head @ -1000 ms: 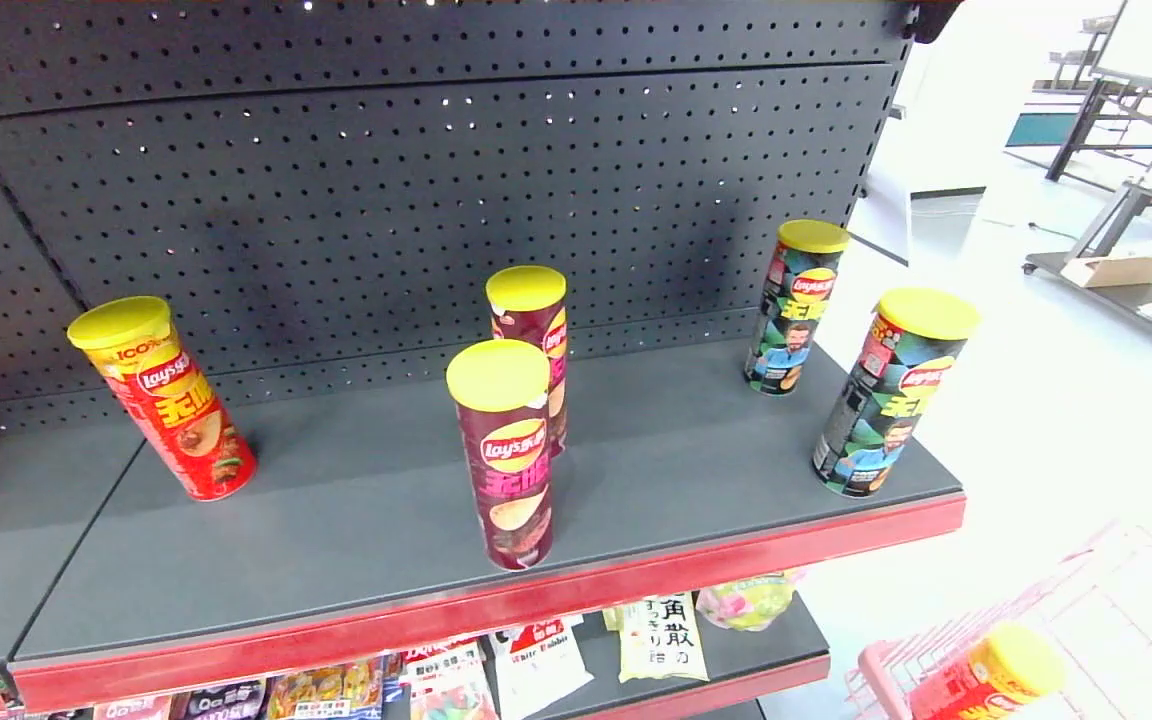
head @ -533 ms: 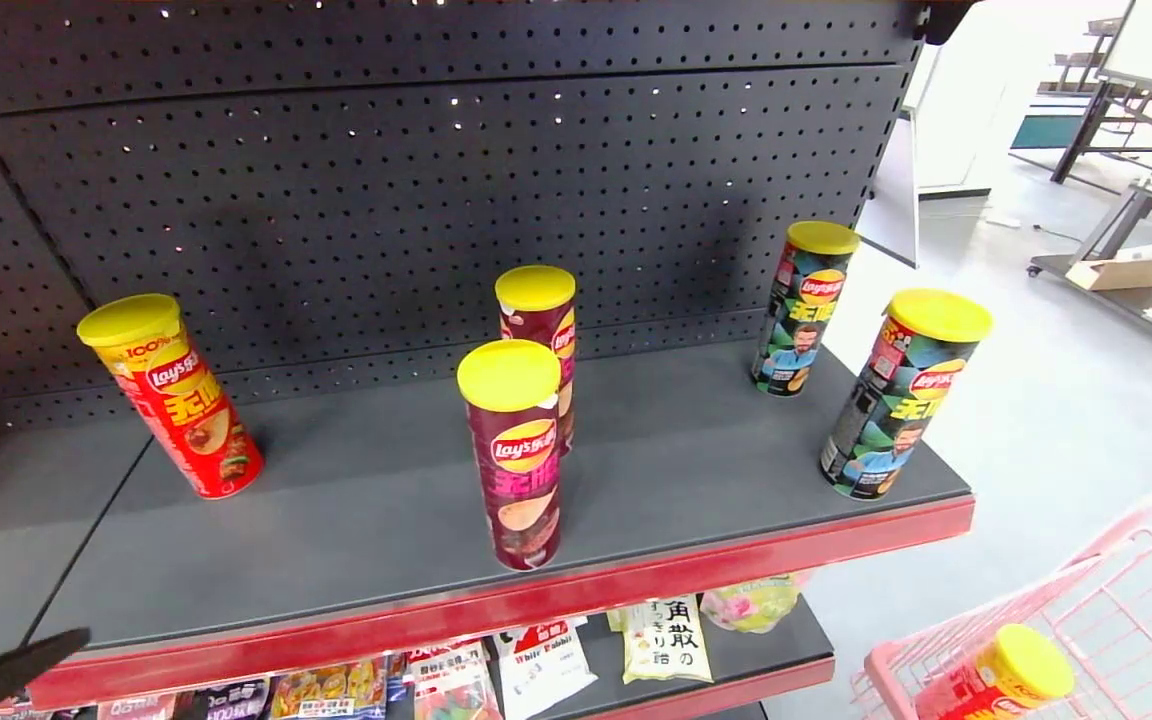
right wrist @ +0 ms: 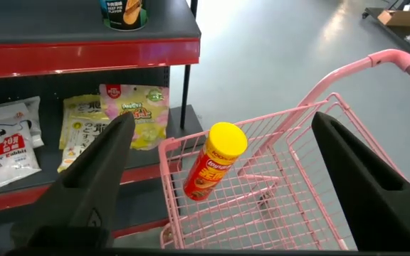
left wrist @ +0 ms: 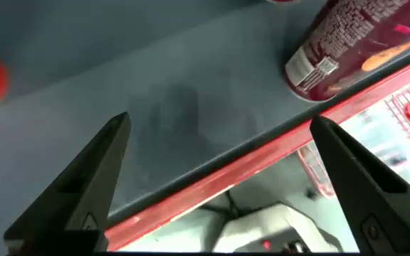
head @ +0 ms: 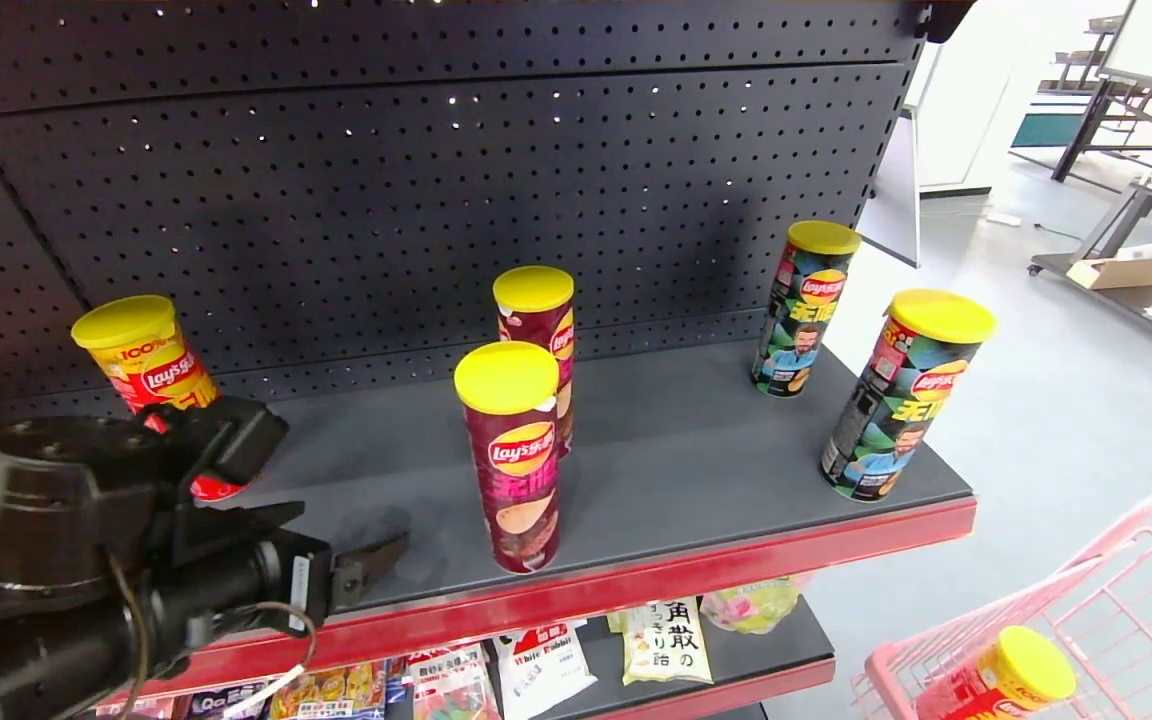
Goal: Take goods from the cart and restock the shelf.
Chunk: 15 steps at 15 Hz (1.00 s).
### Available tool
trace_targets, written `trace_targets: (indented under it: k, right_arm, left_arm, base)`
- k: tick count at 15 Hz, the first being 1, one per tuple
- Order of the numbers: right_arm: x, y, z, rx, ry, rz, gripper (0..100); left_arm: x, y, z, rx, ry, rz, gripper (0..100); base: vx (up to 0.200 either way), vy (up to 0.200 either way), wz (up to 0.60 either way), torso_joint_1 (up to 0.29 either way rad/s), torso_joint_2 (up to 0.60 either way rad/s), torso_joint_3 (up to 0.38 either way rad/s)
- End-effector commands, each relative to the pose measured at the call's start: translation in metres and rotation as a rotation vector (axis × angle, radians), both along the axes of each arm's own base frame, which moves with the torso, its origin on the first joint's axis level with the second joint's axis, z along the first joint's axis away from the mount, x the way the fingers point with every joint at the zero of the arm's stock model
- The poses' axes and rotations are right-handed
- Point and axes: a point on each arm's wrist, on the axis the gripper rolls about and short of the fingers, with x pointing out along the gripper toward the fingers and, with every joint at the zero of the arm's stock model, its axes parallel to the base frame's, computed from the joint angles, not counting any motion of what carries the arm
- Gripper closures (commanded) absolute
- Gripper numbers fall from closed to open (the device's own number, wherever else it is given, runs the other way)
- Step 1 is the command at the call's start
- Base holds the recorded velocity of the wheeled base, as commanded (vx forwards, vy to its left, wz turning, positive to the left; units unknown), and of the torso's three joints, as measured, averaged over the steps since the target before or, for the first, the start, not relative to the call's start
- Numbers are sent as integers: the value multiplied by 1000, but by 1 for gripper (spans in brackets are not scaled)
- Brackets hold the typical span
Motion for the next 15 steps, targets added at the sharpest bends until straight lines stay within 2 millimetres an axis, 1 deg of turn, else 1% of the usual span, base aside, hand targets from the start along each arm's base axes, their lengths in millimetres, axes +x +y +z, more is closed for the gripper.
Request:
trace_targets:
  k: [1, 2, 4, 8, 11, 15]
  right_arm:
    - [0, 0, 0, 0, 2, 0, 0]
    - [0, 0, 0, 0, 2, 2, 0]
    - [0, 0, 0, 2, 3, 1, 0]
    - [1, 0, 0, 2, 8, 1, 0]
    - [1, 0, 0, 2, 7, 1, 0]
    - [0, 0, 0, 1, 4, 0, 0]
  left_arm:
    - [27, -19, -17, 37, 74, -3, 0]
    - [36, -23, -20, 52, 76, 16, 0]
    - [44, -28, -23, 62, 83, 20, 0]
    - [49, -35, -30, 73, 101, 6, 0]
    - [51, -36, -34, 82, 114, 6, 0]
    - [59, -42, -36, 86, 114, 4, 0]
  base:
    - [0, 0, 0, 0, 0, 0]
    - [0, 0, 0, 0, 0, 0]
    - [0, 0, 0, 0, 0, 0]
    - [0, 0, 0, 0, 0, 0]
    - [0, 0, 0, 0, 0, 0]
    - [0, 0, 0, 0, 0, 0]
